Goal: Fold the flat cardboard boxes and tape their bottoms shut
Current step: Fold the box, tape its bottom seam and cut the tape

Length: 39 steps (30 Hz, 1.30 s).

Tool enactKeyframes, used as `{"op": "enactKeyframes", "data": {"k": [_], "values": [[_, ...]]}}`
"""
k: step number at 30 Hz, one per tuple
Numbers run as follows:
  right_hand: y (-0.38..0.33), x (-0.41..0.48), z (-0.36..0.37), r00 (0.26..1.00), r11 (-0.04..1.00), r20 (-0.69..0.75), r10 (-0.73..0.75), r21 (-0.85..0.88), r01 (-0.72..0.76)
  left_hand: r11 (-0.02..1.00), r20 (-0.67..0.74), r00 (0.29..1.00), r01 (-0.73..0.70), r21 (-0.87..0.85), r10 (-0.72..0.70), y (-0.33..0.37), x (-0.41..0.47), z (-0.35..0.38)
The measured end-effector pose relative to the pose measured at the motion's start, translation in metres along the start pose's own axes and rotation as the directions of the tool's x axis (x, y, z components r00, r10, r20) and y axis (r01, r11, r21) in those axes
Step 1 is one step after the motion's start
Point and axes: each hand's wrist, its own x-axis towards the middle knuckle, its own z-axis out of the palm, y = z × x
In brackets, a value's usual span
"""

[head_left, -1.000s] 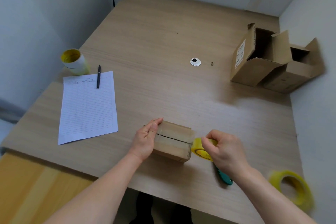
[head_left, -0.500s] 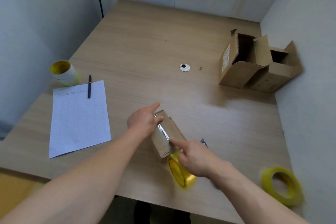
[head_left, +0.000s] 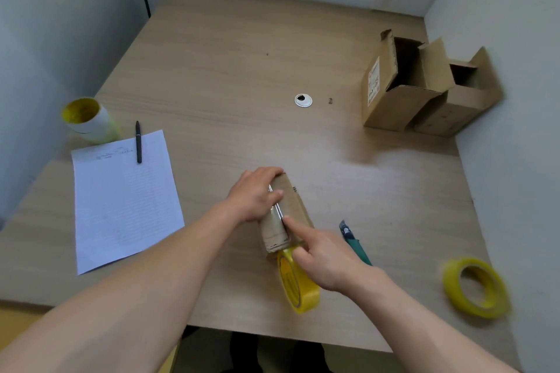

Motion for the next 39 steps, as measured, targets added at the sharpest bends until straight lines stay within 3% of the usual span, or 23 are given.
{"op": "enactKeyframes", "data": {"k": [2, 4, 6, 8, 9, 11, 13, 15, 20, 26, 29, 34, 39], "values": [[-0.002, 0.006, 0.007, 1.0, 1.0, -0.005, 0.025, 0.01, -0.025, 0.998, 0.032, 0.998, 0.055, -0.005, -0.054, -0.001, 0.004, -0.005], [-0.007, 0.009, 0.017, 0.998, 0.998, -0.015, 0.054, 0.035, -0.053, 0.985, -0.11, 0.981, 0.155, -0.069, -0.162, 0.001, -0.003, -0.007], [-0.012, 0.014, 0.022, 0.997, 0.995, -0.038, 0.074, 0.068, -0.071, 0.935, -0.373, 0.875, 0.209, -0.286, -0.31, 0.011, -0.026, -0.005], [-0.014, 0.021, 0.02, 0.996, 0.995, -0.048, 0.075, 0.072, -0.071, 0.828, -0.5, 0.739, 0.138, -0.543, -0.451, 0.022, -0.063, 0.003], [-0.015, 0.025, 0.018, 0.996, 0.994, -0.04, 0.077, 0.081, -0.073, 0.77, -0.481, 0.732, 0.094, -0.631, -0.483, 0.026, -0.085, 0.008], [-0.015, 0.031, 0.014, 0.997, 0.99, -0.014, 0.077, 0.121, -0.075, 0.65, -0.307, 0.841, 0.067, -0.757, -0.445, 0.034, -0.13, 0.017], [-0.014, 0.035, 0.009, 0.998, 0.991, 0.001, 0.064, 0.116, -0.064, 0.561, -0.081, 0.946, 0.117, -0.819, -0.315, 0.04, -0.159, 0.028], [-0.015, 0.036, 0.005, 0.999, 0.995, 0.017, 0.05, 0.086, -0.051, 0.512, 0.07, 0.964, 0.197, -0.836, -0.255, 0.047, -0.168, 0.04], [-0.017, 0.036, 0.006, 0.997, 0.997, 0.049, 0.054, 0.053, -0.057, 0.432, 0.079, 0.875, 0.312, -0.846, -0.477, 0.053, -0.156, 0.059], [-0.009, 0.039, 0.002, 0.995, 0.999, 0.094, 0.03, -0.042, -0.026, 0.343, 0.171, 0.783, 0.444, -0.828, -0.598, 0.059, -0.144, 0.059], [-0.005, 0.042, -0.001, 0.994, 0.999, 0.111, 0.012, -0.04, -0.008, 0.302, 0.236, 0.758, 0.495, -0.815, -0.608, 0.06, -0.131, 0.056], [-0.006, 0.039, -0.003, 0.993, 0.999, 0.117, -0.001, -0.04, 0.006, 0.131, 0.33, 0.712, 0.508, -0.851, -0.62, 0.057, -0.122, 0.05], [-0.011, 0.039, 0.001, 0.997, 1.0, 0.073, 0.011, -0.002, -0.011, 0.028, 0.373, 0.73, 0.473, -0.881, -0.573, 0.058, -0.111, 0.047]]}}
